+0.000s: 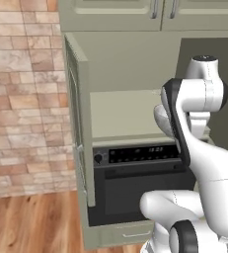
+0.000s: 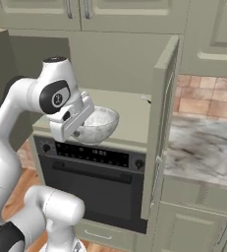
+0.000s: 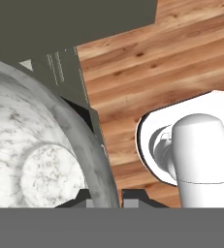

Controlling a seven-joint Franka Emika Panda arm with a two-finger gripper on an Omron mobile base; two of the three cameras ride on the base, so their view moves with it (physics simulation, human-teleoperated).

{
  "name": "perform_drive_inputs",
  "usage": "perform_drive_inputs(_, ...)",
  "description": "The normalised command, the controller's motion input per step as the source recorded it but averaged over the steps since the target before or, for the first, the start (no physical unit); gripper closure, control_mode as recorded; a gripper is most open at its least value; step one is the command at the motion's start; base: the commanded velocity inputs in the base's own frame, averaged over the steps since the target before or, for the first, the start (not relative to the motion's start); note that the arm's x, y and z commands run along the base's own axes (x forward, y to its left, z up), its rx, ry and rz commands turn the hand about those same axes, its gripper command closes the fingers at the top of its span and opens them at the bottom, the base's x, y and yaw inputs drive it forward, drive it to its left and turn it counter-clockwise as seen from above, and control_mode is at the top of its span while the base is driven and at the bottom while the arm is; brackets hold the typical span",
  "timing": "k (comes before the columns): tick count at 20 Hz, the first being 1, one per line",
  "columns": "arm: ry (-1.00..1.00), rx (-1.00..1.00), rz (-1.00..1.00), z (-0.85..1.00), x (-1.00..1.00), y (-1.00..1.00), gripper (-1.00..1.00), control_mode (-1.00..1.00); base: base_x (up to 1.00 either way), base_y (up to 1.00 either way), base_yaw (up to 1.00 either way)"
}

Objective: Pick the mug and place it in the sink. Pick the bowl and place it in the open cabinet and then close the cabinet.

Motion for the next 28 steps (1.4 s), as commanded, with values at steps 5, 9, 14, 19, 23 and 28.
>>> perform_drive_inputs(5, 0.00, 0.00, 0.00, 0.00, 0.00, 0.00, 1.00, 1.00, 0.08, -0.01, -0.06)
perform_drive_inputs(9, 0.00, 0.00, 0.00, 0.00, 0.00, 0.00, 1.00, 1.00, 0.07, 0.04, -0.13)
perform_drive_inputs(14, 0.00, 0.00, 0.00, 0.00, 0.00, 0.00, 1.00, 1.00, 0.12, 0.14, -0.12)
perform_drive_inputs(19, 0.00, 0.00, 0.00, 0.00, 0.00, 0.00, 1.00, 1.00, 0.28, 0.29, -0.02)
perform_drive_inputs(23, 0.00, 0.00, 0.00, 0.00, 0.00, 0.00, 1.00, 1.00, 0.47, 0.20, 0.00)
perform_drive_inputs(28, 0.00, 0.00, 0.00, 0.00, 0.00, 0.00, 1.00, 1.00, 0.36, 0.01, 0.00)
